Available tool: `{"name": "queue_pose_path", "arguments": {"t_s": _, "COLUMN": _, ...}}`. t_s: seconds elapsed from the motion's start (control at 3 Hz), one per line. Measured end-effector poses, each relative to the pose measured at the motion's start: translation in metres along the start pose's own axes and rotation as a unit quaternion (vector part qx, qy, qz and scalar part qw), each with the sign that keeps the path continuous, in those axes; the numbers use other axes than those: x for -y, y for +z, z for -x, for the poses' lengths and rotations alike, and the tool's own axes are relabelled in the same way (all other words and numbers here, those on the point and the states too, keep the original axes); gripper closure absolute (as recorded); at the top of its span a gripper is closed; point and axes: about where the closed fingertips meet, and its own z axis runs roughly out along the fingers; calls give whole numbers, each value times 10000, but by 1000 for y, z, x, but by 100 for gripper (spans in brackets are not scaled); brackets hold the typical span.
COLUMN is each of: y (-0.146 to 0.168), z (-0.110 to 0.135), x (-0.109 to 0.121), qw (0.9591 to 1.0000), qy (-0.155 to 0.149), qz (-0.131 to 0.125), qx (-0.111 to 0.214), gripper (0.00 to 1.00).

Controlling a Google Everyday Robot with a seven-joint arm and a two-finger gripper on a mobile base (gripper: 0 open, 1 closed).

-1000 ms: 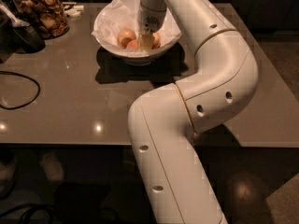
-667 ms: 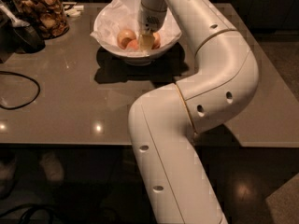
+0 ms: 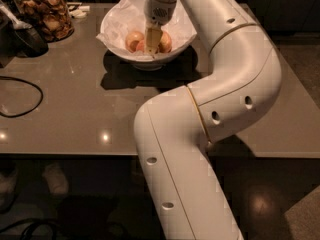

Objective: Pick apple from white bowl

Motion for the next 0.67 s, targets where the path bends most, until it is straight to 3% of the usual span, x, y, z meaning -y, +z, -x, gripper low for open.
{"name": "queue_pose_path", "arguments": {"t_s": 0.67, "y": -27, "z": 11, "x": -3, "qw": 9998, "qy": 4, "qz": -184, "qx": -58, "gripper": 100}}
